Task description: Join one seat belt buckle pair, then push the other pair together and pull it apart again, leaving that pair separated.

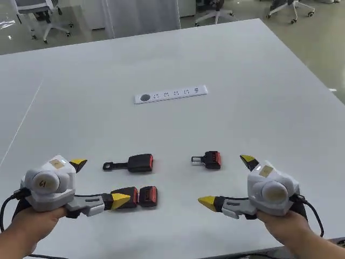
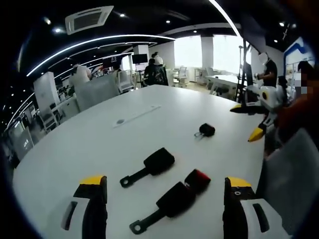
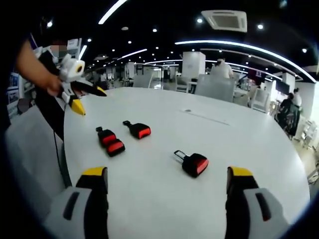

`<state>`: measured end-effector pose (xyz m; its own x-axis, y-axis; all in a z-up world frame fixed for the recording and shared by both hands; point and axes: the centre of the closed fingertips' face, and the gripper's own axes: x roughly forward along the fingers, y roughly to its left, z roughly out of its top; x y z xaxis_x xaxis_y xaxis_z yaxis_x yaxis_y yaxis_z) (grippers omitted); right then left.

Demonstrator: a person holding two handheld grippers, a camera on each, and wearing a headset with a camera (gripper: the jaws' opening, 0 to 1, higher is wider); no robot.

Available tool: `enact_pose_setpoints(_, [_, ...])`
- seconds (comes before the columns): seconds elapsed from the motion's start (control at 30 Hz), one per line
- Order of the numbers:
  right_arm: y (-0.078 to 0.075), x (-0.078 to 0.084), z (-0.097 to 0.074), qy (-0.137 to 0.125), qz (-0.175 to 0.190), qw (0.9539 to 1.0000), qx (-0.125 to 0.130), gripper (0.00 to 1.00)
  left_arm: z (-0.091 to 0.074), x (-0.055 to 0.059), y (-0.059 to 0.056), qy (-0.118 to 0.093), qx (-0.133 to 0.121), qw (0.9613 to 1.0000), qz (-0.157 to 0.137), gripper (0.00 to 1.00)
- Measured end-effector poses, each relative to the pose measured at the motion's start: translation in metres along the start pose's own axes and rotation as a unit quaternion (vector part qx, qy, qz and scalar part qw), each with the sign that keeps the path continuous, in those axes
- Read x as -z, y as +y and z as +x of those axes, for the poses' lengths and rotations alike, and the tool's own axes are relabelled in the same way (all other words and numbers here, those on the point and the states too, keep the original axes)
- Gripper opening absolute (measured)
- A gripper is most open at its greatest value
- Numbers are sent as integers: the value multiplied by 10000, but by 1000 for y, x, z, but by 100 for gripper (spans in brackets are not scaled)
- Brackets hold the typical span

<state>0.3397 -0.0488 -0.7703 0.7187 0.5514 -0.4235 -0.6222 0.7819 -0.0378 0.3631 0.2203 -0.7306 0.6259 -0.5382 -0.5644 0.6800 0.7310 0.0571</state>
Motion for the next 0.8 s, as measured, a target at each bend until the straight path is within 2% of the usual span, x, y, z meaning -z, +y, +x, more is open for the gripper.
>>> enact_pose_setpoints(0.03, [0,2,-4,25,4,10000,27,100,-5,2,5,-27,-79,10000,-2,100])
enact_pose_setpoints(0.23, [4,5,-22,0,-11,10000,78,100,-32,7,19,-248,-322,9990,-170,100])
enact_pose_setpoints(0.37, [7,8,-31,4,-5,9999,112,100,-46,12,9,-379,-439,9977,-345,100])
enact_pose_setpoints(0.57, [7,15,-34,99,35,9998,152,100,-50,23,-3,-396,-364,9976,-429,100])
enact_pose_setpoints(0.67, [6,18,-33,165,35,9997,177,100,-51,25,-3,-400,-338,9974,-496,100])
enact_pose_setpoints(0.8, [3,14,-31,126,104,9995,254,100,-51,24,-2,-432,-306,9972,-528,100])
